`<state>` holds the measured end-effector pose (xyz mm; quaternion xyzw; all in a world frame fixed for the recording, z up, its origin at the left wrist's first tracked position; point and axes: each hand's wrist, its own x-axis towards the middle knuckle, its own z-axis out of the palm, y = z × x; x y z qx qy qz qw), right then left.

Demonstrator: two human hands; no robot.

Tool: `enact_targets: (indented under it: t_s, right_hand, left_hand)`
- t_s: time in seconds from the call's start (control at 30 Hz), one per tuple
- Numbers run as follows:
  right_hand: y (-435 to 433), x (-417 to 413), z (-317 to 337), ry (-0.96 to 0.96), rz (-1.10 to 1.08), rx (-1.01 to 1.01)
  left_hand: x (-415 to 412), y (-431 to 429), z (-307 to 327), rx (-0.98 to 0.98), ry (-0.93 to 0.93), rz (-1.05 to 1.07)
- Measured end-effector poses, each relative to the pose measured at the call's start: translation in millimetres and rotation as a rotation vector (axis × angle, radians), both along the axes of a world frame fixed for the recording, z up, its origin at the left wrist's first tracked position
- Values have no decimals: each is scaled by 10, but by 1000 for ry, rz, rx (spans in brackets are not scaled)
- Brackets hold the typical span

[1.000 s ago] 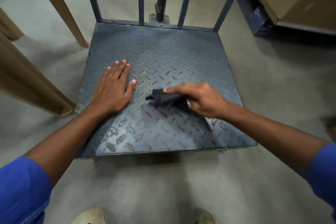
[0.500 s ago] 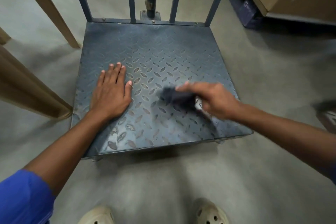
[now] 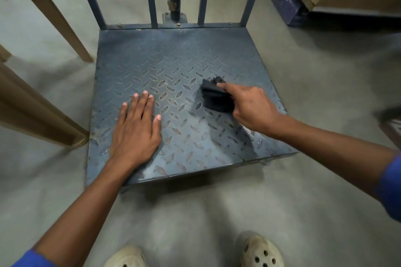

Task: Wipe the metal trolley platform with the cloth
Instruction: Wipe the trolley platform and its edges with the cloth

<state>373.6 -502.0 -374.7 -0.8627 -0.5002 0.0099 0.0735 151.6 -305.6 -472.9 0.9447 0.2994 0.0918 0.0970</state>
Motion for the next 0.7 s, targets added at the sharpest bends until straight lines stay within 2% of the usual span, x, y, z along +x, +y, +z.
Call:
enact_targets:
  t_s: [0.07, 0.17, 0.23, 0.3, 0.37, 0.43, 0.5, 0.6, 0.67, 0.7]
  right_hand:
    - [-76, -248, -122, 25, 54, -162]
    - [-335, -599, -207, 106, 314, -95]
    - [-311, -448, -132, 95, 415, -58]
    - [-152, -93, -43, 35, 303, 15]
    - [-63, 228, 37, -36, 88, 61]
    - [-94, 144, 43, 2, 7, -65]
    - [-263, -269, -44, 69, 143, -125]
    - [-569, -873, -119, 126, 501, -70]
    - [-510, -874, -64, 112, 591, 3]
    - [-424, -782, -48, 90, 556, 69]
  left_hand:
    - [3, 4, 3, -6, 0, -7]
    - [-8, 3, 6, -1, 0, -8]
    - [-7, -3, 6, 1, 1, -7]
    - [-8, -6, 7, -3, 3, -2]
    - [-13, -11, 2, -11, -5, -5]
    - [-14, -8, -1, -12, -7, -8]
    - [-14, 3, -2, -9, -4, -8]
    - [-13, 3, -3, -6, -7, -8]
    - [-6, 2, -2, -3, -6, -5]
    - [-1, 4, -4, -3, -3, -3]
